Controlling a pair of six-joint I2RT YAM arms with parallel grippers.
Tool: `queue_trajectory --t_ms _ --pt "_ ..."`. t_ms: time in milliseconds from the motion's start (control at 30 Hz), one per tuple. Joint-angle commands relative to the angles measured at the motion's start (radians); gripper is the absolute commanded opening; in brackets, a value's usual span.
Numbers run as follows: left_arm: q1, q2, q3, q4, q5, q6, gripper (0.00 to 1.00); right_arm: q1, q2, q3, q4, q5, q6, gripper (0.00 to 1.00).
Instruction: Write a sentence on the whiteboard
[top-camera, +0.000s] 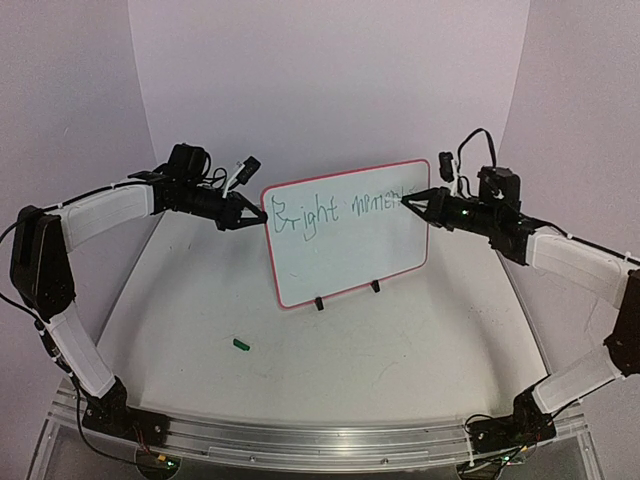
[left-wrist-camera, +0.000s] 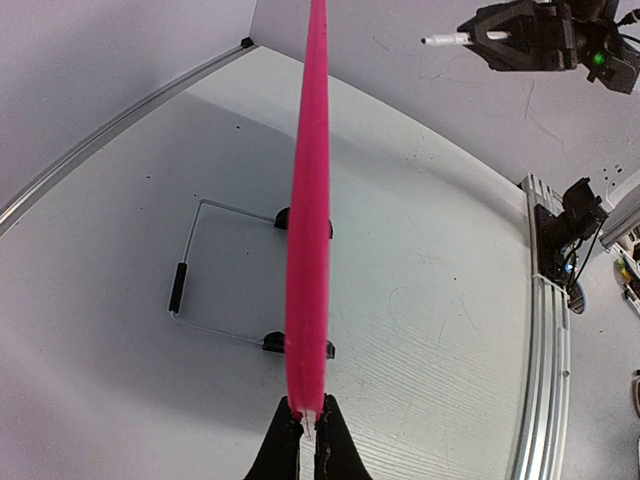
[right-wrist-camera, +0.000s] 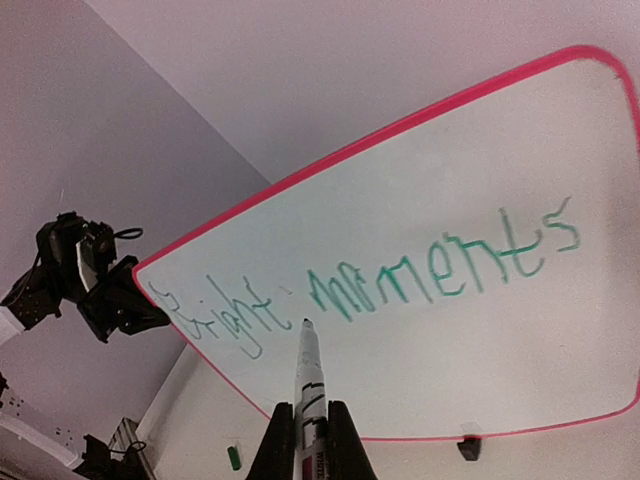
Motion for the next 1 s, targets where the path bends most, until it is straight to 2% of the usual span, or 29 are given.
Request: queue_trajectory --t_ms 0,267,533,967 --pt "-0.028 -0.003 0.021 -0.050 0.003 0.010 0.00 0.119 0.056 0.021 -0.002 0.047 -0.037 0.00" --pt "-0.031 -0.003 0.019 -0.052 -0.004 0.012 0.00 0.308 0.137 0.032 0.035 0.161 -0.042 0.00" --pt "-0.033 -0.006 0.018 -0.056 -0.013 0.016 0.00 0.439 0.231 0.063 0.102 0.228 -0.045 0.00" --pt "-0.033 0.001 0.020 -0.062 -0.019 0.021 0.00 0.470 0.427 0.177 0.121 0.263 -0.028 0.00"
